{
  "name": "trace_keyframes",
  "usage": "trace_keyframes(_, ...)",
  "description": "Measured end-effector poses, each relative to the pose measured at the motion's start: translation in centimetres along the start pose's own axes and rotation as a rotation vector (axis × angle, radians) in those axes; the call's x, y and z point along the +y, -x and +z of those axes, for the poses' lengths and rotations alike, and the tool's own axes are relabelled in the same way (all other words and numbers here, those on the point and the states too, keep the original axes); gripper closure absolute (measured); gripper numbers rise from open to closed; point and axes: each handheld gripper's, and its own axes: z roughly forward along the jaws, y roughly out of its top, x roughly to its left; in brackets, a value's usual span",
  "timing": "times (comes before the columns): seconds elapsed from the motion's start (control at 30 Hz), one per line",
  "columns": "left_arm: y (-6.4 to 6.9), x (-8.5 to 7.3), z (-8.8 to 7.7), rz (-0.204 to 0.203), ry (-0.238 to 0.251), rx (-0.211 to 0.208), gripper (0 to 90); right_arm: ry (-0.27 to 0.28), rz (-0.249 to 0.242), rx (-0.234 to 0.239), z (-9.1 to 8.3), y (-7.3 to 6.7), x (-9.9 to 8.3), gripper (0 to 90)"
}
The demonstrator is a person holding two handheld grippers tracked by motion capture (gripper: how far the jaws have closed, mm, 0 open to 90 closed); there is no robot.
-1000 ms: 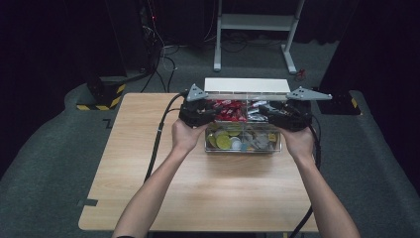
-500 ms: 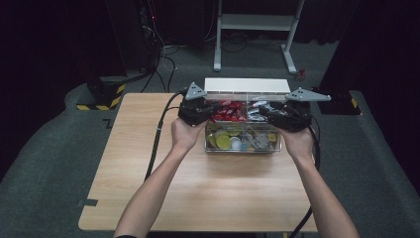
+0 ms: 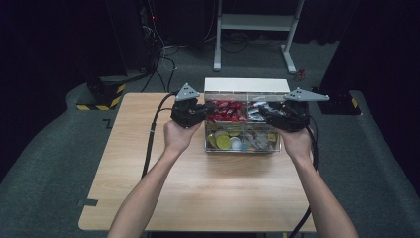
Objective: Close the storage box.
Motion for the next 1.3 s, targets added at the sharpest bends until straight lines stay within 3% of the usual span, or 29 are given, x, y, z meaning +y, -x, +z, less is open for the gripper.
trace_keyframes(0.47,-0.5,-0.5,-3.2,-0.003,0.050,-0.055,87.0,-0.006,-0.008,-0.020,0.1,-0.2,0.1,49.2)
trace_keyframes(1.3,-1.2,-2.0,-7.3,0.009,0.082,-0.053,87.1,-0.007,-0.010,-0.005,0.1,-0.4,0.3,49.4)
